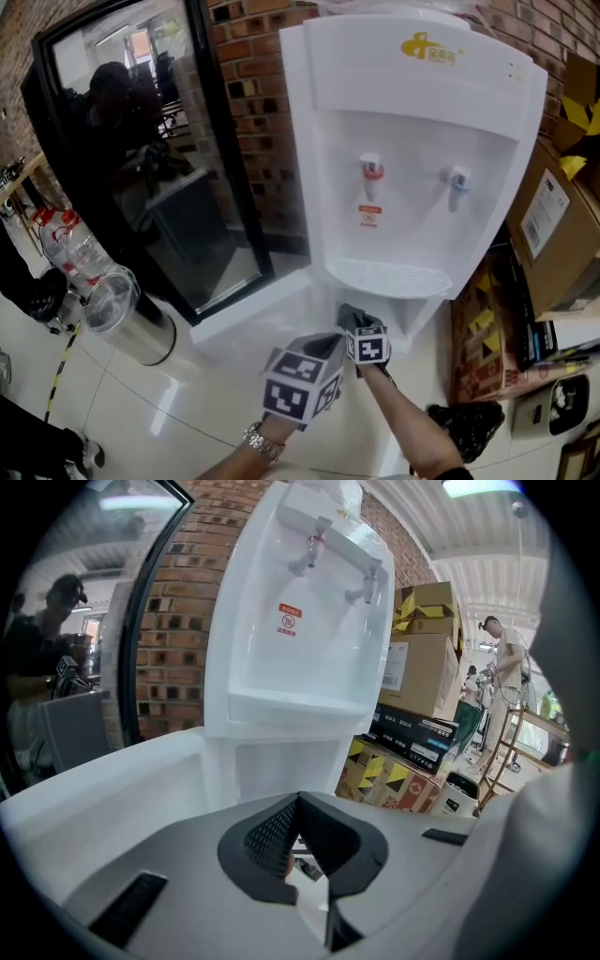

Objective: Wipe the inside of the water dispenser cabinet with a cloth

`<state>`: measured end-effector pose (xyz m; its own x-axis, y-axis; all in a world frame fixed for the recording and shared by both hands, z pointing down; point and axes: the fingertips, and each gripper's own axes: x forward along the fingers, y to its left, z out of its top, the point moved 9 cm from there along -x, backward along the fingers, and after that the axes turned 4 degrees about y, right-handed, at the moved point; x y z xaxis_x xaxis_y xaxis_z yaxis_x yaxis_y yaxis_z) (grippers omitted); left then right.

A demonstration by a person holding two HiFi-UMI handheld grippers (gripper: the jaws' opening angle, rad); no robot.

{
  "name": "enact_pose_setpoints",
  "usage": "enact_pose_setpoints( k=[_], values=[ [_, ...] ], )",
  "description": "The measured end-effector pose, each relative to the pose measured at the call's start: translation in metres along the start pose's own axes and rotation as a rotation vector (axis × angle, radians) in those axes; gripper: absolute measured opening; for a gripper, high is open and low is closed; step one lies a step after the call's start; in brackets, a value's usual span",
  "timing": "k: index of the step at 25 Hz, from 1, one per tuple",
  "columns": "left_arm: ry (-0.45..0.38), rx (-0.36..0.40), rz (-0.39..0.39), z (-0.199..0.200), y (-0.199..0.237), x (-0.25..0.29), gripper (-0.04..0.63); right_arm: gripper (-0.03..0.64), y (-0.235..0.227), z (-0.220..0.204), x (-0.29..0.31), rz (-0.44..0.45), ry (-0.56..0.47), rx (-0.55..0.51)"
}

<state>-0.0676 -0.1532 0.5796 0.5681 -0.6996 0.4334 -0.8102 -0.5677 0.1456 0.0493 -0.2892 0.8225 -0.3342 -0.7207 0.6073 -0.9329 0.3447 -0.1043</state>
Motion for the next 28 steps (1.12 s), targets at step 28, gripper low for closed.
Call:
enact_pose_setpoints(
  k=[28],
  values=[
    [0.009, -0.012, 0.046, -0.003, 0.017, -0.017, 0.002, 0.008, -0.05, -0.009, 0.02, -0.162, 0.012, 0.024]
  ],
)
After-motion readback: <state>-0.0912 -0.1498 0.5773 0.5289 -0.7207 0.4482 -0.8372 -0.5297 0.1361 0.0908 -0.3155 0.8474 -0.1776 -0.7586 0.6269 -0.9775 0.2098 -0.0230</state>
